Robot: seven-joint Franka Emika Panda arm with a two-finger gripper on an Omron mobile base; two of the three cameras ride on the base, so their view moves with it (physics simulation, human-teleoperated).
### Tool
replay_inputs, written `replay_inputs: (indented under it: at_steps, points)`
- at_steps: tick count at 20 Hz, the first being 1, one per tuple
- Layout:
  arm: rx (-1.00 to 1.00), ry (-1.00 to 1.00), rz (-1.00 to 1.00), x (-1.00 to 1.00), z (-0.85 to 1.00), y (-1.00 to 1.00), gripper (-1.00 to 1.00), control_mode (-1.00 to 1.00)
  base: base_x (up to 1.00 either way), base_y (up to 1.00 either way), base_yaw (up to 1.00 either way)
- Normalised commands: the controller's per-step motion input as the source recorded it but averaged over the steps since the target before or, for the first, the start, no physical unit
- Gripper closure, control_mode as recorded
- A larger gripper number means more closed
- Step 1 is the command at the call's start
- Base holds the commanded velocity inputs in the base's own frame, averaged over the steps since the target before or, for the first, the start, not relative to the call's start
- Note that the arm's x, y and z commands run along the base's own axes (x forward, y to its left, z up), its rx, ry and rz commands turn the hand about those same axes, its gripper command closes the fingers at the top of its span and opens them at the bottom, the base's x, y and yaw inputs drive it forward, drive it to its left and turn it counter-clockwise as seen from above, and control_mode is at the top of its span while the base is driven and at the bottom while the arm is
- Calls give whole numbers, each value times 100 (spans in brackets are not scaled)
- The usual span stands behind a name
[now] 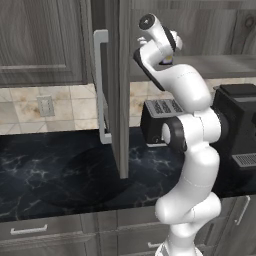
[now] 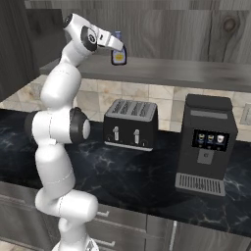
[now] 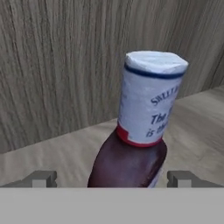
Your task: Take 2 condiments from the cabinet and move them on the counter near the stove.Make sure the condiments are lined up with each other, next to each other.
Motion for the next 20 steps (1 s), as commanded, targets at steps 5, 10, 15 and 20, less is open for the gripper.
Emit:
replay_inputs:
  at_steps: [5,10,15,20]
  points:
    - [1,0,-10,0,-2,-3,-100,-100,0,0,0]
    - [1,0,-8,0,-8,-4,-100,-100,0,0,0]
    - [0,0,-6,2,-12,-1,100,-100,0,0,0]
    - [0,0,-2,10,-13,0,100,-100,0,0,0]
